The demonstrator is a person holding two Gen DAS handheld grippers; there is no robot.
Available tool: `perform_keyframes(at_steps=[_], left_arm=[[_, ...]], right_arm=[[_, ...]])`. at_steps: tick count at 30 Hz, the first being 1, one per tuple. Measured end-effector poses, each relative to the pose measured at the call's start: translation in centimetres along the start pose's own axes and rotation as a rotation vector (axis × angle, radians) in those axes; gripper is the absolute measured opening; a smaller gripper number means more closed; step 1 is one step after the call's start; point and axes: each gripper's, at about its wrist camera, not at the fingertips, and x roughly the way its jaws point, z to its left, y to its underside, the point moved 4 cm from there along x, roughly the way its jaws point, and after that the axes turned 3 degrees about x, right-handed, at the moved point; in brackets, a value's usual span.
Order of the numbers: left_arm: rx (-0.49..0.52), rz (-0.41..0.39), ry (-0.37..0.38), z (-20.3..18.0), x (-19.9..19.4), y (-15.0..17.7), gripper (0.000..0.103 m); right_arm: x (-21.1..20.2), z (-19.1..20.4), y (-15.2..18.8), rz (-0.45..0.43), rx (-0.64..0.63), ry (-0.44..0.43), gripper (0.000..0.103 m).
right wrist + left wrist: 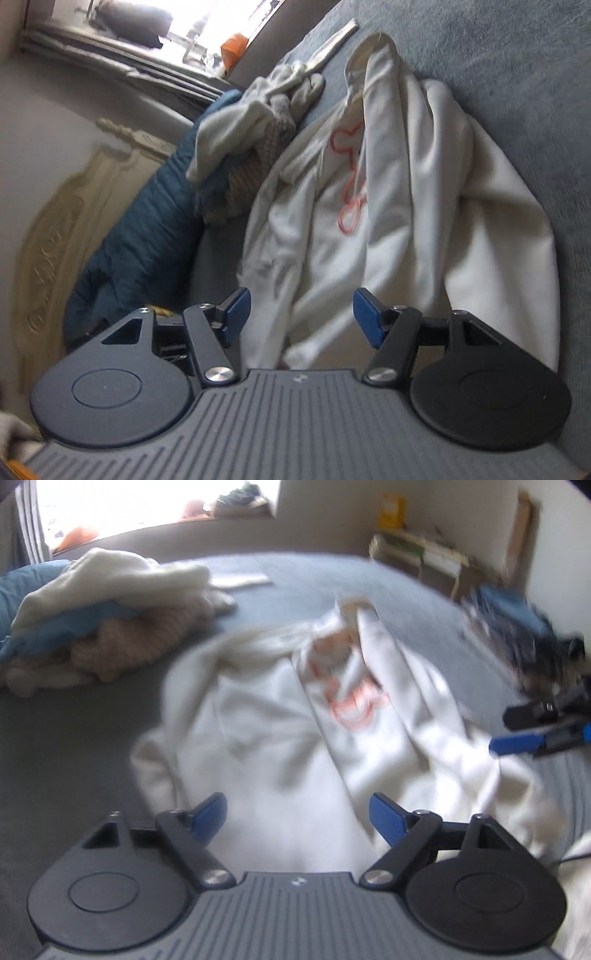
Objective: Fold clothes
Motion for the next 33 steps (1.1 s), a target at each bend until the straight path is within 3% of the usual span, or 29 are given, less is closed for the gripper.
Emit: perform_keyframes(at_steps=[6, 13, 14, 20, 27, 33], left_arm=[[0.096, 0.048, -0.107, -2.8, 0.7, 3.2, 0.085], [0.028, 0.051, -0.130, -2.7, 0.2, 4.5, 0.082], [0.022, 0.049, -0.130, -2.6, 0.2, 4.6, 0.079], [-0.122, 0.063, -0.107, -0.1, 0.2, 5.0, 0.029], [-0.260, 0.048, -0.039, 2.2, -0.3, 5.7, 0.010], [-0.348, -0.026, -0.012, 3.5, -2.1, 5.7, 0.006]], right_arm=[[-0.2, -1.3, 2.9, -0.113, -0.037, 0.085, 0.061], [0.9, -1.7, 2.4, -0.158, 0.006, 0.073, 0.061], [1.3, -1.8, 2.4, -0.156, -0.004, 0.089, 0.061], [3.0, -3.3, 2.6, -0.130, 0.015, 0.115, 0.061], [4.3, -5.3, 2.8, -0.099, 0.131, 0.065, 0.061], [4.3, -5.7, 2.8, -0.103, 0.155, 0.054, 0.061]])
